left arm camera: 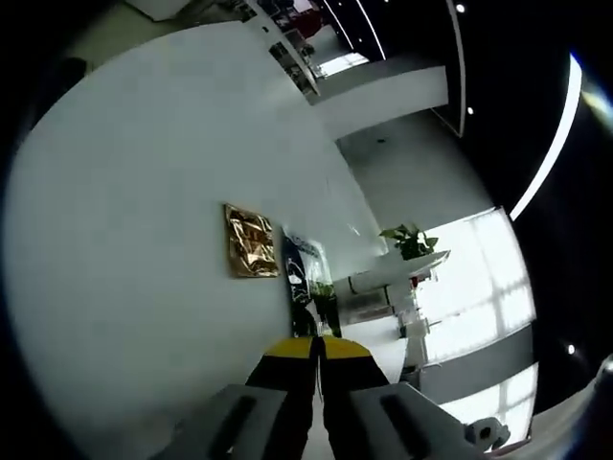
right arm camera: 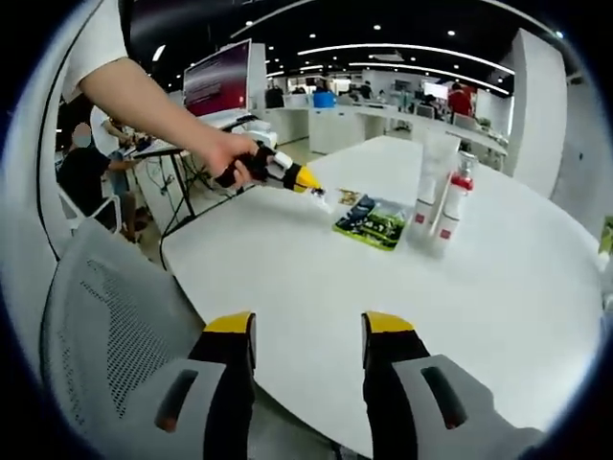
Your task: Arrange the skincare products in the storage area until every visible bottle or jar stands upright without overlapping.
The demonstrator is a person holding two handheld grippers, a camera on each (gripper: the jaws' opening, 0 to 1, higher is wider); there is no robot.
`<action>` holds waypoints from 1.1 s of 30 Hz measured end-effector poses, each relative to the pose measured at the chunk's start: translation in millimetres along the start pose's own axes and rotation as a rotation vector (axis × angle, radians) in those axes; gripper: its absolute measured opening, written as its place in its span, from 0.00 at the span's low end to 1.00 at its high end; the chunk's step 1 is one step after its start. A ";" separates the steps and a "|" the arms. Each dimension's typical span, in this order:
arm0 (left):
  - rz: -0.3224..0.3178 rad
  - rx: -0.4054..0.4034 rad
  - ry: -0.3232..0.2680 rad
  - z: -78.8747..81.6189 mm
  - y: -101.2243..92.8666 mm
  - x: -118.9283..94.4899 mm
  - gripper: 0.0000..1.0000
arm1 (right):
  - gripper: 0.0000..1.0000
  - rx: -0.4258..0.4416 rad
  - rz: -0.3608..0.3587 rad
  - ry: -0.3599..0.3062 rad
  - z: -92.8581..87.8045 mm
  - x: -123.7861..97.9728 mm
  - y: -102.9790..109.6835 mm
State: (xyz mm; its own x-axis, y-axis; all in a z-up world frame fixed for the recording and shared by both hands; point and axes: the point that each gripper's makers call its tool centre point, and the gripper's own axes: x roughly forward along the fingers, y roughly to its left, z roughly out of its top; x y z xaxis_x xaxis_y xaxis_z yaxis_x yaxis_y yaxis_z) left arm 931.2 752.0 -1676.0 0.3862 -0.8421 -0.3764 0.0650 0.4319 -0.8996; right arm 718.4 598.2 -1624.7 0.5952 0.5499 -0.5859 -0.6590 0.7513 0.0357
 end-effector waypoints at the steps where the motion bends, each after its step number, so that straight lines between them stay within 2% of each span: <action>1: 0.005 0.000 0.001 0.1 2.0 1.0 0.01 | 0.41 0.000 0.001 0.000 -0.1 0.1 0.1; 6: 0.039 -0.017 0.011 0.5 17.4 5.0 0.01 | 0.41 0.009 0.001 0.005 -0.7 0.6 -1.1; 15: 0.074 -0.040 0.012 3.7 28.8 10.0 0.01 | 0.39 -0.006 0.012 0.017 -2.5 1.7 1.9; 25: 0.171 0.024 0.052 1.7 36.4 13.2 0.04 | 0.40 -0.019 0.019 0.026 -3.9 2.6 3.8; 30: 0.206 0.037 0.055 3.1 37.5 11.6 0.06 | 0.39 -0.028 0.025 0.027 -4.4 2.8 5.4; 33: 0.243 0.071 0.060 4.3 38.2 8.8 0.08 | 0.39 -0.024 0.022 0.028 -4.6 2.5 4.2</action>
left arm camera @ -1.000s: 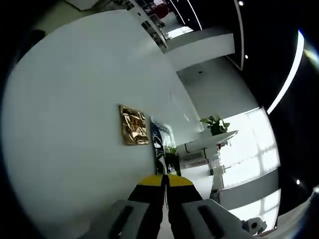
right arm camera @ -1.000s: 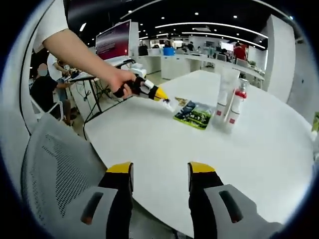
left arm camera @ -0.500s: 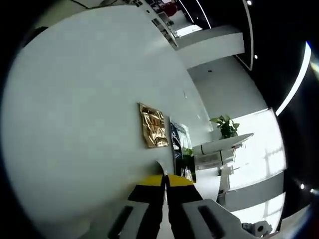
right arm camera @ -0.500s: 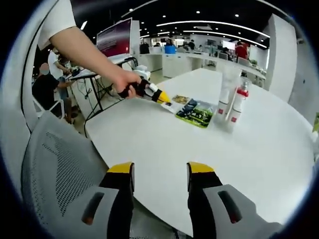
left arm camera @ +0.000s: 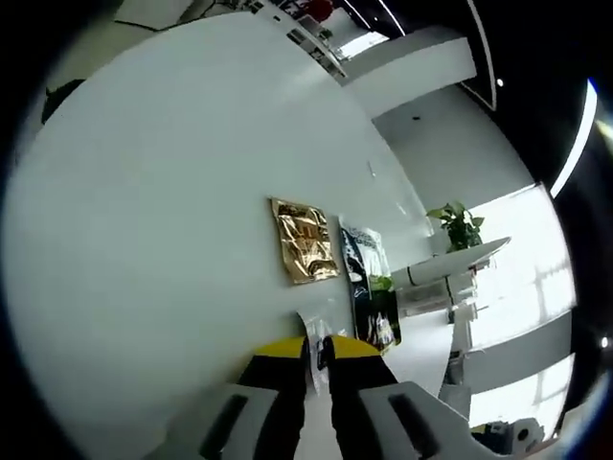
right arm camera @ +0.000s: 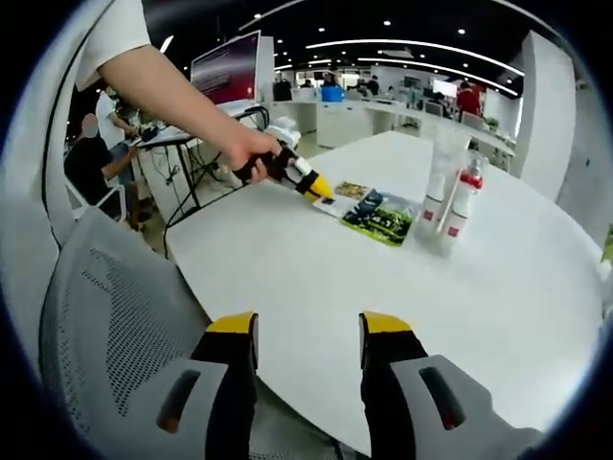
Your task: Arrange the skincare products in the storage area until every visible bottle or jar stands upright without overlapping.
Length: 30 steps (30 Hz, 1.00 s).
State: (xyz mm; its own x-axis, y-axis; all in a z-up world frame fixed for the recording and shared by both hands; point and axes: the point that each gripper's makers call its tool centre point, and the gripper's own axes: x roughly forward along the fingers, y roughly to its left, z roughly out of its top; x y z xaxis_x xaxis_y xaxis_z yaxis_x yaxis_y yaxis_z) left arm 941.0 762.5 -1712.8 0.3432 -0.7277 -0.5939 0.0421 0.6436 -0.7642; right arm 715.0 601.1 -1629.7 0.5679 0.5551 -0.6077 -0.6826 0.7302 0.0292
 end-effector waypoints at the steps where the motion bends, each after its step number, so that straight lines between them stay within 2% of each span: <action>1: 0.011 0.015 -0.004 0.9 0.1 -1.0 0.09 | 0.39 -0.002 -0.001 0.001 0.2 -0.1 0.0; 3: 0.028 0.024 -0.003 1.2 -0.6 -2.7 0.12 | 0.39 -0.013 0.000 0.001 0.2 0.0 1.0; 10: 0.000 0.001 -0.008 2.2 -9.0 -4.3 0.29 | 0.38 -0.023 -0.007 0.000 0.4 -0.8 -0.1; 16: -0.004 -0.006 -0.011 0.3 -10.8 -9.8 0.39 | 0.37 -0.031 -0.012 -0.001 0.6 -1.4 -0.7; 19: -0.012 -0.005 -0.028 2.8 -13.1 -13.7 0.41 | 0.37 -0.033 -0.014 -0.002 1.0 -1.9 -1.0; 26: -0.002 -0.001 -0.024 1.6 -13.4 -19.8 0.45 | 0.36 -0.042 -0.013 -0.001 1.0 -2.3 -0.4; 30: 0.028 0.074 0.012 -4.8 -13.2 -19.8 0.45 | 0.35 -0.045 -0.013 0.002 0.0 -2.2 -0.3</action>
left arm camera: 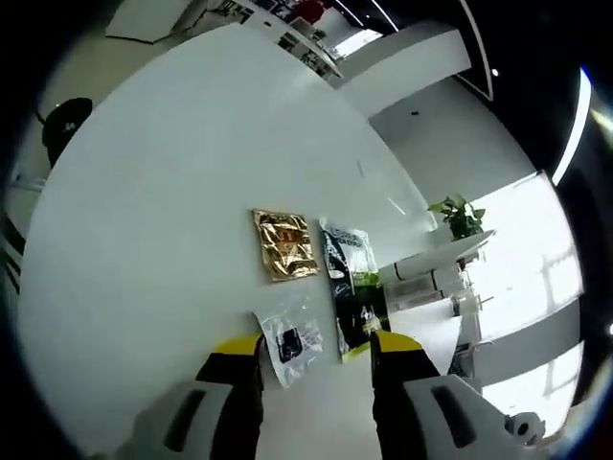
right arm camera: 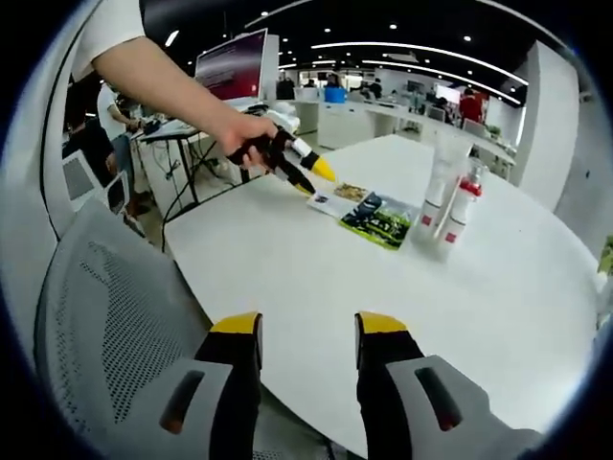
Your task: Arrange the skincare products in the storage area until every visible bottle or jar stands upright without overlapping.
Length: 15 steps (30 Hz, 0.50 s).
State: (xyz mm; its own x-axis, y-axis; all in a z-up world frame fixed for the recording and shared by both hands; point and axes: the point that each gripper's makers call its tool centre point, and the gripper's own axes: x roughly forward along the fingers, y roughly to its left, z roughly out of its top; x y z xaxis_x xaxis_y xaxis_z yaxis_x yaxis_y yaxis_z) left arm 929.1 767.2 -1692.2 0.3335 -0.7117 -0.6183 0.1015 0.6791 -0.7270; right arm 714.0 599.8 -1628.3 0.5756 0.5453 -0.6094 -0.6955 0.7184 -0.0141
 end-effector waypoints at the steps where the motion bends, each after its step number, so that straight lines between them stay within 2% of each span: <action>1: 0.005 0.018 0.000 -0.1 -1.2 0.5 0.47 | 0.35 -0.001 0.000 0.001 -0.2 0.1 0.0; 5: 0.011 0.068 0.005 0.1 -5.5 2.9 0.54 | 0.35 -0.005 0.000 0.005 -0.7 0.1 0.2; 12: 0.030 0.157 0.066 -5.6 -5.6 6.5 0.55 | 0.34 -0.010 -0.001 0.014 -2.5 0.4 -0.2; 15: 0.077 0.193 0.078 -5.6 0.0 4.3 0.55 | 0.34 -0.010 0.001 0.017 -2.8 0.6 -0.1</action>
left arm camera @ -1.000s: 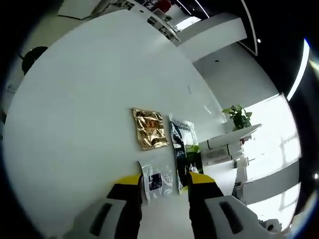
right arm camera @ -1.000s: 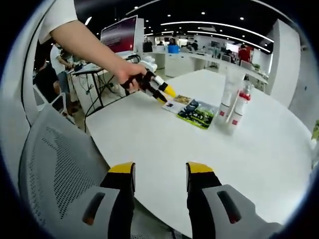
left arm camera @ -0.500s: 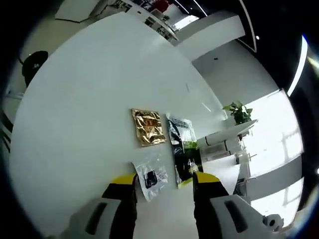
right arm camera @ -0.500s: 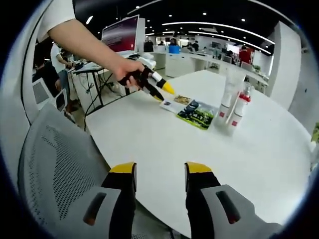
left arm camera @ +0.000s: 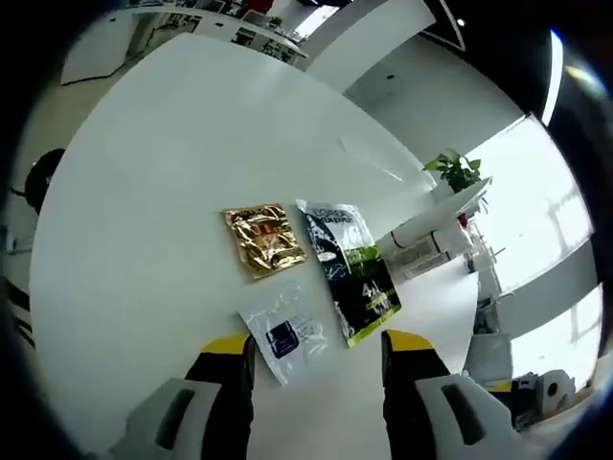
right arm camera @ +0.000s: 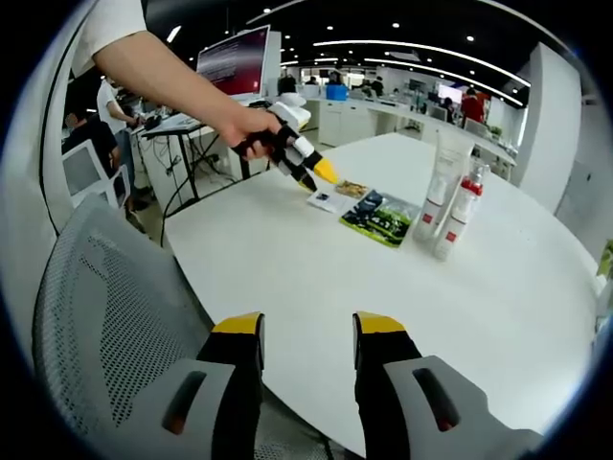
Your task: Arrange the skincare products in the storage area until every visible bottle or jar stands upright without overlapping.
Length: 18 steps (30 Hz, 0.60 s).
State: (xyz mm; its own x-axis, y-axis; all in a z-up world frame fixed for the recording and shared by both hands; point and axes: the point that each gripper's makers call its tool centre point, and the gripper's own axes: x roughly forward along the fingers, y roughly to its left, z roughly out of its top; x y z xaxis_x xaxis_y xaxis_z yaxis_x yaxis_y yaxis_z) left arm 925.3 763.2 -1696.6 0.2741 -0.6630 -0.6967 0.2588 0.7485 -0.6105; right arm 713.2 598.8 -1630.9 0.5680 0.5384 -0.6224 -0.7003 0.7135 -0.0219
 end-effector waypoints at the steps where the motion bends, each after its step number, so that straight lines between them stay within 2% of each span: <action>1: 0.016 0.012 -0.004 0.6 2.4 -0.5 0.56 | 0.34 0.000 0.001 0.000 0.0 0.0 0.1; 5: 0.010 -0.004 -0.004 0.9 2.5 -0.5 0.59 | 0.34 -0.003 0.004 0.002 -0.1 0.3 0.8; 7: 0.018 0.015 0.000 0.9 3.2 -0.8 0.59 | 0.34 -0.004 0.004 0.002 -0.2 0.4 0.9; 11: 0.001 0.123 0.034 -2.8 -3.6 2.0 0.62 | 0.33 -0.006 0.004 0.006 -0.8 0.5 0.8; 13: -0.003 0.207 0.063 -7.1 -10.6 5.2 0.65 | 0.33 -0.007 0.004 0.007 -0.8 0.4 0.8; 15: -0.002 0.249 0.086 -11.0 -15.1 7.5 0.66 | 0.33 -0.009 0.004 0.008 -1.0 0.4 0.9; 18: 0.046 0.327 0.131 -15.4 -11.6 10.7 0.66 | 0.33 -0.009 0.003 0.007 -0.9 0.3 0.7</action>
State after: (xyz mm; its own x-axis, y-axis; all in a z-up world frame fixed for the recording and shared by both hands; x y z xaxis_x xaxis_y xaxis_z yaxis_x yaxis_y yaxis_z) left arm 910.9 747.6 -1702.7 0.1765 -0.6057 -0.7759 0.5377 0.7196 -0.4395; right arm 712.5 599.0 -1631.8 0.5630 0.5371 -0.6282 -0.7058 0.7079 -0.0274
